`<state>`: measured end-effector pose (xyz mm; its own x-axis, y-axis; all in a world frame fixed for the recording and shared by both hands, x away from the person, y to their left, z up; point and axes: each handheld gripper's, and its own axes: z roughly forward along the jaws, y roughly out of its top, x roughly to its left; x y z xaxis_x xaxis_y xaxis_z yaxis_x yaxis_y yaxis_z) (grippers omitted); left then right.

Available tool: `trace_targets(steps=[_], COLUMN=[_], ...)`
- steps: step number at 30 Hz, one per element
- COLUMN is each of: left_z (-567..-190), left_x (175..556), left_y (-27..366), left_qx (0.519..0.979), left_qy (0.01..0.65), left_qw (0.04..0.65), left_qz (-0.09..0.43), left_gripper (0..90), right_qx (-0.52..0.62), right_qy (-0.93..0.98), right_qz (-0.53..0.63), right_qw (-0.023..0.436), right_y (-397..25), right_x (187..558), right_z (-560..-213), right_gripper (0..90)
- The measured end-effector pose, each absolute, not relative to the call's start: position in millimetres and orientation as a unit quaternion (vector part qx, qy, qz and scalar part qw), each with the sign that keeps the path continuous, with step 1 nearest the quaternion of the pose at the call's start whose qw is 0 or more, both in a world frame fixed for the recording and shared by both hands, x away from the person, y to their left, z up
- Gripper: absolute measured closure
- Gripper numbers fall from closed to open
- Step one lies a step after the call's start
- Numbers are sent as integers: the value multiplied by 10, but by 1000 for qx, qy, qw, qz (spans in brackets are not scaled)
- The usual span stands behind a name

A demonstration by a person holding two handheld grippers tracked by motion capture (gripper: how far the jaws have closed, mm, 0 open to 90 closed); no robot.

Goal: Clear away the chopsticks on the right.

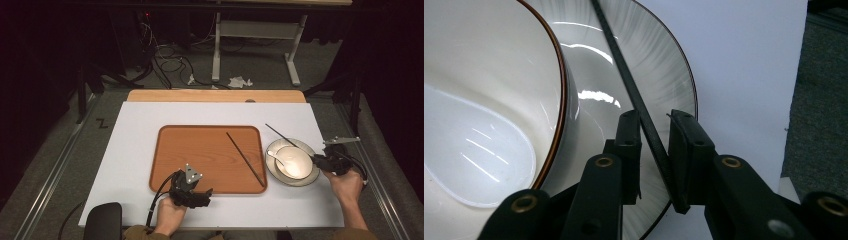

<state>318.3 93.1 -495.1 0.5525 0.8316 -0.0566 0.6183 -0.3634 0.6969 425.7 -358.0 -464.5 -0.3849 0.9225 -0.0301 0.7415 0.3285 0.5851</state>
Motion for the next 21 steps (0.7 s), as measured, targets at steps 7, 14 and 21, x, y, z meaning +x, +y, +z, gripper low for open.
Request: trace_targets(steps=[7,14,21], left_z=[-4946,-4953,-4951], left_x=[3169,3174,3179], left_y=[953,941,928], left_qx=[809,812,812], left_qy=[450,448,445], left_qw=[344,342,344], left_qz=[156,153,152], left_gripper=[165,165,165], right_qx=[521,519,515], right_qy=[798,795,787], right_qz=[246,254,285], right_qw=[177,184,185], right_y=[-3578,-3579,-3602], right_x=[4266,4245,4193], right_z=[-4655,-4626,-4542], right_gripper=[857,863,864])
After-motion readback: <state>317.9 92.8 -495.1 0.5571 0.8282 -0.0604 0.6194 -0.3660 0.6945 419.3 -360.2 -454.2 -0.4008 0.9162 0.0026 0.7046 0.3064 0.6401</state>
